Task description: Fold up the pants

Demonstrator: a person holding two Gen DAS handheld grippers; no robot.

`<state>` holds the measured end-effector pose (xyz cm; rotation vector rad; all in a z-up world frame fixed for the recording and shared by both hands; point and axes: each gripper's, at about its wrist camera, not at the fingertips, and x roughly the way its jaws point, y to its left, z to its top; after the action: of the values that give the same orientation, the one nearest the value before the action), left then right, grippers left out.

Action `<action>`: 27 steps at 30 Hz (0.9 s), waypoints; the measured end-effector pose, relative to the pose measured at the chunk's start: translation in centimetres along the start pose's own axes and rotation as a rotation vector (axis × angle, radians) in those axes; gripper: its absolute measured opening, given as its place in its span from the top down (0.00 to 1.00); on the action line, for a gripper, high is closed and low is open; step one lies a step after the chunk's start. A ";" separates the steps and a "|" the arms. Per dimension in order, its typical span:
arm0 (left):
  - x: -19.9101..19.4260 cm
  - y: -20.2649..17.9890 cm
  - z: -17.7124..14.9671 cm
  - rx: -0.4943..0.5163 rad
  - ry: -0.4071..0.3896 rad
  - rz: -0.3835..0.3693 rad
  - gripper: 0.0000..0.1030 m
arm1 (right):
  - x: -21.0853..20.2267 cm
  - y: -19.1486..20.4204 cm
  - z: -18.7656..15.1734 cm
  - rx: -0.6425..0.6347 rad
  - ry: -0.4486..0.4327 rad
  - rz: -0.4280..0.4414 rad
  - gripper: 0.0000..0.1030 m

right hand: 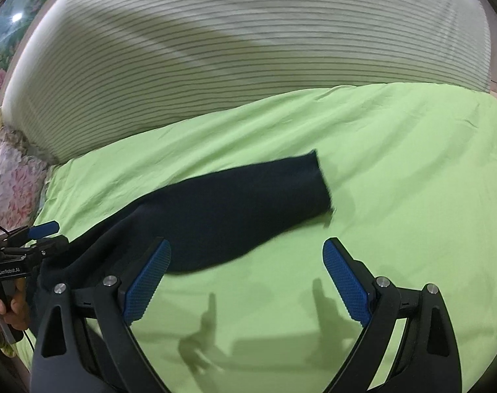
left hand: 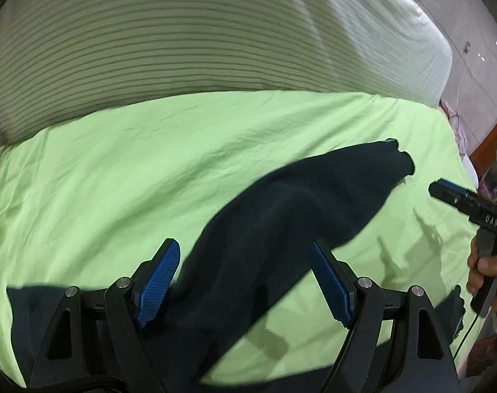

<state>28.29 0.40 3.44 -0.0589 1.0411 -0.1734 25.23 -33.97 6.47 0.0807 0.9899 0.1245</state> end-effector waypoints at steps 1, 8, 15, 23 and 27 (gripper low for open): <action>0.8 0.2 0.6 0.005 0.014 0.003 0.21 | 0.5 -0.5 0.5 0.005 0.007 0.000 0.09; 5.0 1.8 3.1 -0.008 0.081 -0.073 0.21 | 3.2 -4.3 4.2 0.081 0.023 0.020 0.19; 9.0 1.8 4.7 0.009 0.164 -0.119 0.22 | 7.6 -5.7 6.8 0.103 0.140 0.034 0.38; 11.6 0.5 4.6 0.104 0.241 -0.167 0.59 | 9.2 -5.5 6.7 0.081 0.185 0.074 0.89; 12.0 -0.2 4.7 0.131 0.250 -0.178 0.82 | 6.9 -5.0 6.3 0.050 0.130 0.103 0.91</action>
<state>38.26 -1.97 -4.44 -0.0117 1.2711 -0.4185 34.56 -37.98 3.59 0.1707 1.1186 0.2014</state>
